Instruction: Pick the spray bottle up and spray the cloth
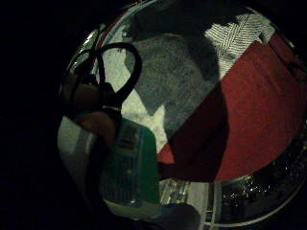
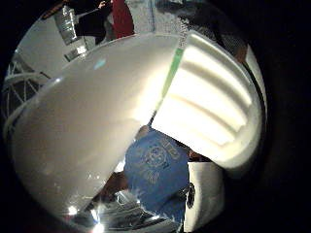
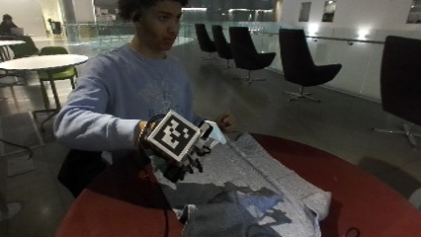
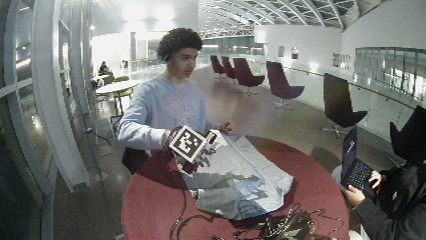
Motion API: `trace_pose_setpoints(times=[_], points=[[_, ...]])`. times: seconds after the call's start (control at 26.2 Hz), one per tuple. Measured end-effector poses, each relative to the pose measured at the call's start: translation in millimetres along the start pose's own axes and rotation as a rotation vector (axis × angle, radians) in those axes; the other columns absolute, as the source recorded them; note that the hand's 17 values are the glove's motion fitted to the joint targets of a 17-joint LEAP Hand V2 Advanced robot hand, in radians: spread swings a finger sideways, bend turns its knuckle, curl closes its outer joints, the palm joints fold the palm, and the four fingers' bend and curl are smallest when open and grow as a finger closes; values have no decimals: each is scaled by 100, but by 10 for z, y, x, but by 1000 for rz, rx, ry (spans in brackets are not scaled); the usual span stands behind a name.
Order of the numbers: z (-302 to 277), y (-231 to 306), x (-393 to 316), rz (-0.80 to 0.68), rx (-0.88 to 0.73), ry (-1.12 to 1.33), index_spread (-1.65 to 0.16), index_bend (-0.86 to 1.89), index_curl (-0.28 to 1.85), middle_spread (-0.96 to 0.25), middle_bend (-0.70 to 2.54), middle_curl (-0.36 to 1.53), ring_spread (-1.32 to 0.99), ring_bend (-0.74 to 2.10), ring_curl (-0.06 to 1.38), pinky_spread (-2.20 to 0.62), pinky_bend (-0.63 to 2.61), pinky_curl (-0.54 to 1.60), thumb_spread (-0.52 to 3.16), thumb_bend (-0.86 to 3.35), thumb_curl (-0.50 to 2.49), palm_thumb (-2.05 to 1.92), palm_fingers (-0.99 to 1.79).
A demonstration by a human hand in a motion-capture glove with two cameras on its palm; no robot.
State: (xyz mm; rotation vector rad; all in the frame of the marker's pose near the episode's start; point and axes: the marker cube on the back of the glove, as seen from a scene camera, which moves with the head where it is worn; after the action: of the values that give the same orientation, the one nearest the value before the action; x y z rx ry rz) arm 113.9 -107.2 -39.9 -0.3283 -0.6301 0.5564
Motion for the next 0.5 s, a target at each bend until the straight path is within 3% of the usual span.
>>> trace_pose_setpoints(times=[0.5], points=[[28,40,-89,-21,-18,28,-23,15,43,-4,21,46,-3,49,39,7,24,37,61,-3,66,100,114]])
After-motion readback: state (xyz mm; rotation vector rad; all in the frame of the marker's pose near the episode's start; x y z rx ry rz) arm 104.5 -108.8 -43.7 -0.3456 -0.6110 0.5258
